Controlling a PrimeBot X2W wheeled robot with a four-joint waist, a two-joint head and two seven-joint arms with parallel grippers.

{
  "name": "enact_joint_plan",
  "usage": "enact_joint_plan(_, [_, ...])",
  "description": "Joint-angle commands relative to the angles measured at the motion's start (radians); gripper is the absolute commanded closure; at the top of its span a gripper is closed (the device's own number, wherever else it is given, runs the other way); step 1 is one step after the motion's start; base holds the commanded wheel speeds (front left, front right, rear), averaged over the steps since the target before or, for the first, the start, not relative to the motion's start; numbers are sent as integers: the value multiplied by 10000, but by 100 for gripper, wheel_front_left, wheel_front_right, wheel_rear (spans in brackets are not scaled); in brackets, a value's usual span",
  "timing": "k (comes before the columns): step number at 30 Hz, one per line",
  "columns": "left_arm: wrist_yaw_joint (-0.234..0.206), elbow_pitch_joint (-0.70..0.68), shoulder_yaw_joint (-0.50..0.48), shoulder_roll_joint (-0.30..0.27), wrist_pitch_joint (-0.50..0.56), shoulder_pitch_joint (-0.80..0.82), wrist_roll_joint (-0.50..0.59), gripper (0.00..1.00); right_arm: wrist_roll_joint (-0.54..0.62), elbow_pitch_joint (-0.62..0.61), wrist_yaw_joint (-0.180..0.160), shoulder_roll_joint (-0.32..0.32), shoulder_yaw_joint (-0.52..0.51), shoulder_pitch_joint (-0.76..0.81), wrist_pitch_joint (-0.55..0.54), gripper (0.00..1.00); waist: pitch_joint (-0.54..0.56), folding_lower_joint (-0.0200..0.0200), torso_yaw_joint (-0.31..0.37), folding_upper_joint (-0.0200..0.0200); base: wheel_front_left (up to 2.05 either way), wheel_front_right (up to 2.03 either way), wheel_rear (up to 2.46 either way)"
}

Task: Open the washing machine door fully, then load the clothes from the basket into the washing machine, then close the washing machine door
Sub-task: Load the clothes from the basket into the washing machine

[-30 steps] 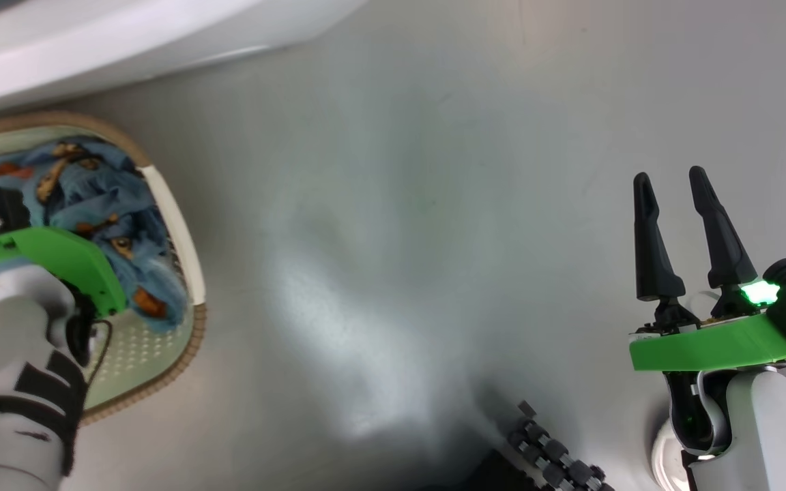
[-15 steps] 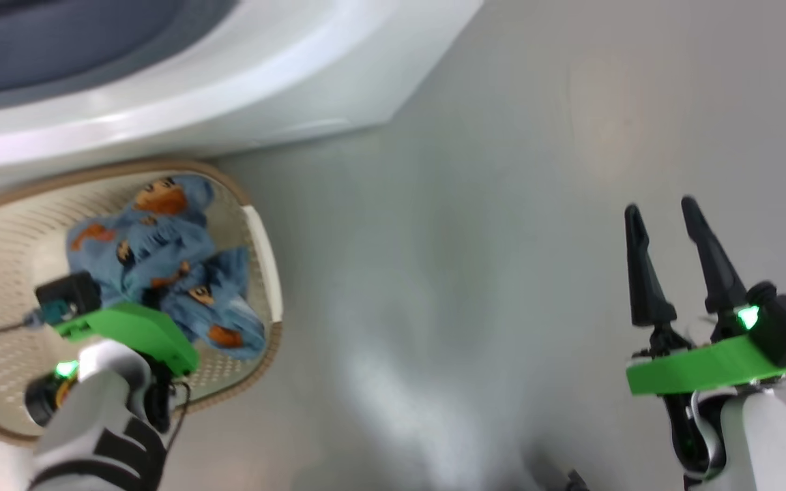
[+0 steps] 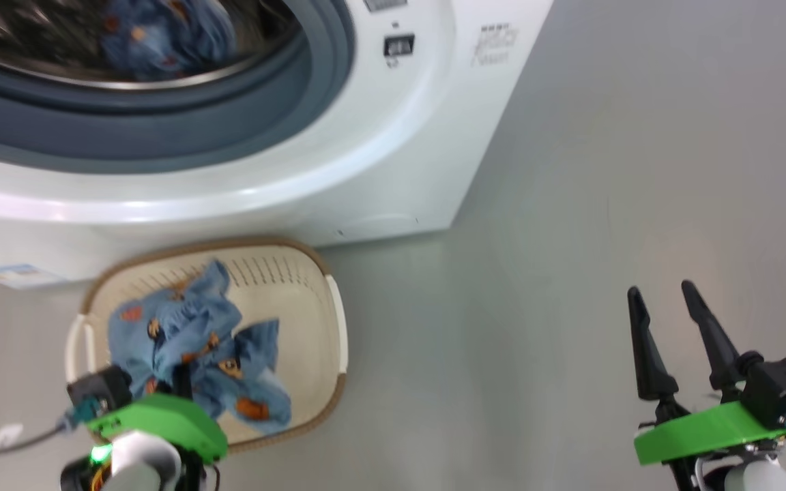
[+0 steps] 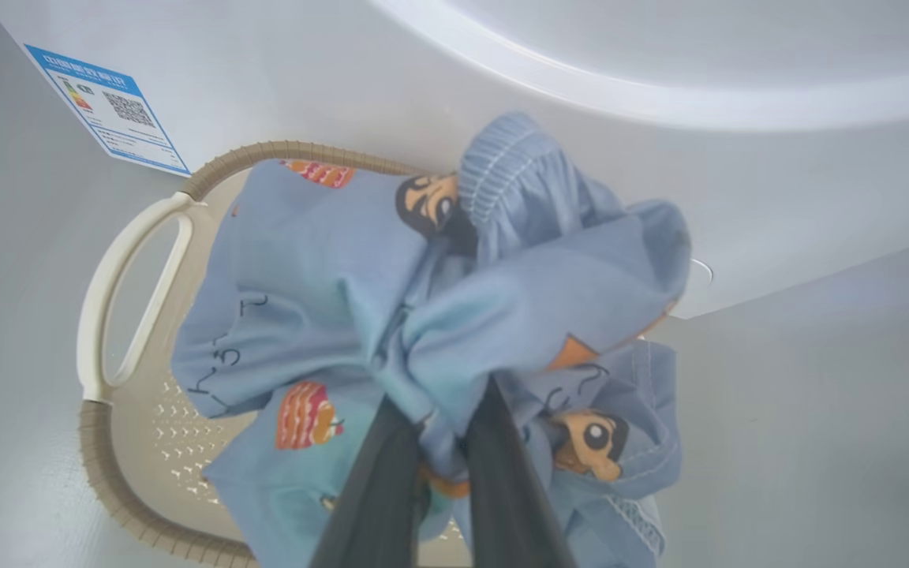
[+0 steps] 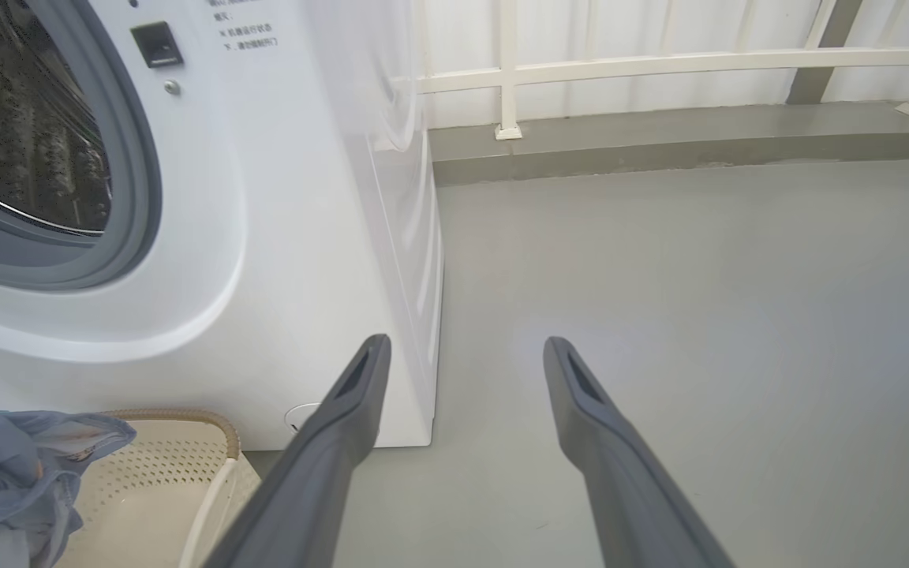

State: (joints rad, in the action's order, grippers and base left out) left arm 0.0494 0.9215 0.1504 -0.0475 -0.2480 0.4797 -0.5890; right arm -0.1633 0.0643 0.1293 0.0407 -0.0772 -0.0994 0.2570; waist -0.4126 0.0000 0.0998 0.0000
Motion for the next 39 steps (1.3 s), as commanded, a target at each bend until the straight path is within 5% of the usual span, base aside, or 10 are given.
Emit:
enact_joint_plan(1, [-136, -762, -355, -208, -136, -781, 215, 100, 134, -152, 14, 100, 264, 339, 48, 0, 1542, 0, -732, 0, 0, 0, 0])
enact_joint_plan(19, [-1193, -6075, -551, -73, -137, -4901, 1087, 100, 586, -88, 14, 202, 483, 1477, 48, 0, 3800, 0, -993, 0, 0, 0, 0])
enact_joint_plan(39, [-1787, -9460, -194, -392, 325, -6712, 1714, 100, 807, -89, 14, 252, 845, 1879, 48, 0, 4395, 0, -1083, 0, 0, 0, 0])
